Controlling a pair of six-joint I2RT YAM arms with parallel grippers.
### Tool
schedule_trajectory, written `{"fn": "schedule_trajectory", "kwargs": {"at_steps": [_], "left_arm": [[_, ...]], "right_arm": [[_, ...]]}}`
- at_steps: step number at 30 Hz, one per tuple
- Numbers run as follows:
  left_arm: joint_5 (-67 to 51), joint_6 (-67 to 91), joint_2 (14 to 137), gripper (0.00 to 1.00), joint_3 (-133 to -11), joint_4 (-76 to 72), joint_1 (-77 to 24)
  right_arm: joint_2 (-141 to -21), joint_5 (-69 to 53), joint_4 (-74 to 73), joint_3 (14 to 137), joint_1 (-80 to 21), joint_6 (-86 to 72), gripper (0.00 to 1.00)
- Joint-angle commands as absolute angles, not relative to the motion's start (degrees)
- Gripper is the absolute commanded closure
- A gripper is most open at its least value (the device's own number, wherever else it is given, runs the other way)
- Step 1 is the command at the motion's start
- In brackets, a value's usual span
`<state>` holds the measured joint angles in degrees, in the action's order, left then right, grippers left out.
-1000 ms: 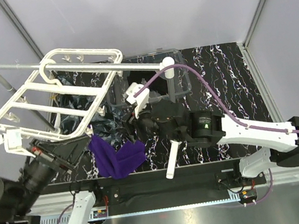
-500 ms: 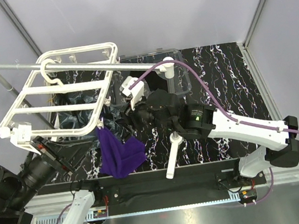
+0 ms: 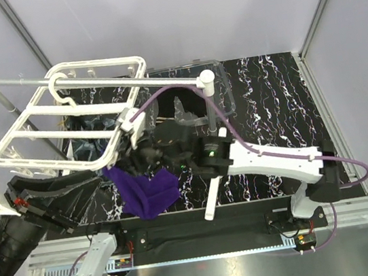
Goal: Clip the socks to the hanger
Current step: Open the clamp at the hanger.
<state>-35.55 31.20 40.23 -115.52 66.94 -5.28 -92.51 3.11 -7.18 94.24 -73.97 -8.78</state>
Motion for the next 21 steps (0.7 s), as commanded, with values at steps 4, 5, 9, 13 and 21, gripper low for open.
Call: {"fn": "schedule_trajectory", "kwargs": {"at_steps": [4,5,9,13,21], "left_arm": [[-39.6,30.4,46.0,0.59,-113.0,65.7,-5.5],[-39.8,30.6,45.9,0.6,-112.2,65.4,-5.4],[-40.5,34.1,41.6,0.62,-104.4,58.1,-4.2],[-39.5,35.4,38.0,0.63,-93.9,54.0,-3.7],[-30.3,31.6,33.9,0.66,-87.3,53.4,-3.5]], "right_arm": [[-97.3,3.8,-6.4,101.1,-79.2,-9.7,0.57],[-97.0,4.6,-6.2,100.1,-79.1,-9.9,0.57],[-94.6,10.0,-9.6,98.5,-79.1,-11.0,0.53],[-88.9,17.9,-14.3,96.1,-79.1,-12.0,0.48],[-81.0,17.9,-12.5,88.1,-79.1,-6.5,0.47]]}}
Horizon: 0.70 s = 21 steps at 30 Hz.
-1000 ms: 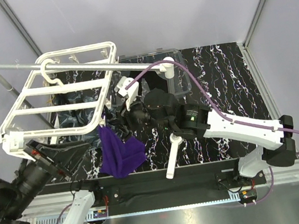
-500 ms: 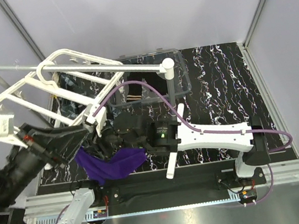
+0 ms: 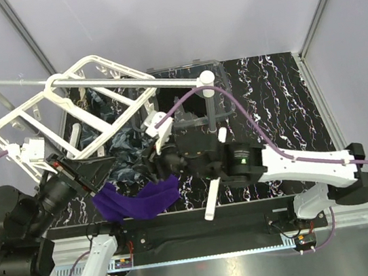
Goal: Clip the socks to the hanger
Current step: Open the clamp at the hanger.
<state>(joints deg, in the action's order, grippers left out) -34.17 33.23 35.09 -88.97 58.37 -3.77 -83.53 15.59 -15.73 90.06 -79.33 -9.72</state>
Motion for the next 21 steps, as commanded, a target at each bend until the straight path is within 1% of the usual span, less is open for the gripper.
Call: {"fn": "schedule_trajectory", "kwargs": {"at_steps": [1,5,6,8,9,12,14,15,16,18,19,21], "left_arm": [[-29.9,31.7,33.5,0.66,-85.4,52.7,-3.5],[-27.8,31.5,32.2,0.66,-83.3,51.2,-3.5],[-27.7,31.2,32.3,0.66,-83.3,51.5,-3.5],[-27.2,30.5,32.5,0.66,-83.6,52.1,-3.5],[-26.8,30.2,32.5,0.66,-83.6,52.6,-3.6],[-25.4,29.6,32.3,0.66,-83.5,53.3,-3.5],[-25.6,29.4,31.8,0.66,-83.8,53.5,-3.5],[-25.7,29.5,31.6,0.65,-83.8,53.4,-3.5],[-25.8,29.6,31.5,0.65,-83.8,53.3,-3.5],[-27.1,30.1,31.6,0.65,-84.2,53.3,-3.5],[-27.5,30.2,31.6,0.65,-84.3,53.2,-3.5],[-28.0,30.7,31.0,0.65,-84.2,52.5,-3.5]], "right_arm": [[-80.3,18.5,-11.1,87.4,-78.9,-4.9,0.47],[-79.1,16.2,-1.6,81.0,-78.2,1.9,0.48],[-78.8,16.1,4.5,79.6,-78.3,5.6,0.48],[-78.4,15.5,10.9,74.2,-78.1,9.7,0.48],[-78.3,14.6,17.9,72.2,-78.0,13.7,0.47],[-79.0,13.3,27.5,67.7,-77.4,17.8,0.46],[-79.9,12.0,29.7,67.8,-77.2,19.7,0.45],[-80.8,10.3,30.5,68.3,-77.0,19.6,0.43],[-81.3,9.6,30.5,68.8,-76.8,19.5,0.39],[-82.8,9.1,28.8,71.5,-76.8,19.1,0.37],[-83.2,9.3,27.9,72.6,-76.8,18.6,0.34],[-83.5,10.2,26.4,74.5,-76.7,17.6,0.33]]}}
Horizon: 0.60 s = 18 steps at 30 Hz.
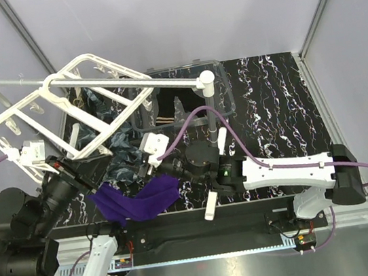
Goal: Clip the socks to the hanger
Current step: Open the clamp at the hanger.
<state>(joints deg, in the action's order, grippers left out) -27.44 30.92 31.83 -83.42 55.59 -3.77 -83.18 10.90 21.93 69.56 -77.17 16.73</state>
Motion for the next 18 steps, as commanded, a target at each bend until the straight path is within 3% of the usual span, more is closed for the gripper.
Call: {"fn": "schedule_trajectory", "kwargs": {"at_steps": [1,18], "left_arm": [[-28.0,30.9,30.7,0.65,-84.0,52.3,-3.5],[-28.0,31.6,28.5,0.61,-84.1,50.3,-3.5]], "right_arm": [[-83.7,10.1,25.9,75.1,-76.7,17.3,0.32],[-90.6,2.2,17.2,85.1,-73.6,11.2,0.31]]}}
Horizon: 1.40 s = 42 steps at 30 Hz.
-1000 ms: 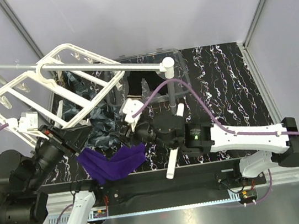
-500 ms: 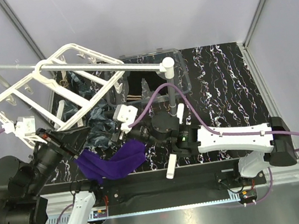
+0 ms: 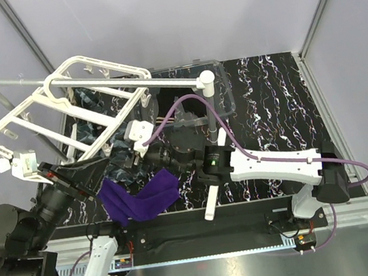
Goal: Clip the socks to the hanger
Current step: Open the clamp at the hanger.
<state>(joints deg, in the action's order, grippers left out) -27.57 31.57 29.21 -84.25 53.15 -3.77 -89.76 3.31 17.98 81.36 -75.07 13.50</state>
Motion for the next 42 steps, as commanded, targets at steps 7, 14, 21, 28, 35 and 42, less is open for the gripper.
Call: {"fn": "schedule_trajectory", "kwargs": {"at_steps": [7,14,21,28,35,42], "left_arm": [[-28.0,30.8,28.1,0.6,-82.8,50.4,-3.5],[-28.5,31.3,28.0,0.6,-82.0,49.5,-3.5],[-28.8,31.1,28.7,0.6,-83.5,49.9,-3.5],[-29.1,31.5,28.6,0.6,-83.4,49.9,-3.5],[-29.7,31.7,29.0,0.6,-84.2,49.8,-3.5],[-30.1,31.9,29.0,0.6,-84.3,49.7,-3.5]], "right_arm": [[-91.2,0.8,15.5,87.1,-71.3,10.1,0.34],[-91.3,-2.0,16.5,86.2,-70.3,9.3,0.39],[-91.8,-2.7,21.9,83.0,-70.3,8.6,0.39],[-93.4,-2.1,23.2,83.4,-70.4,8.3,0.41],[-93.9,-0.4,25.7,82.4,-70.4,8.0,0.42],[-93.8,-0.4,27.6,81.2,-70.3,7.8,0.51]]}}
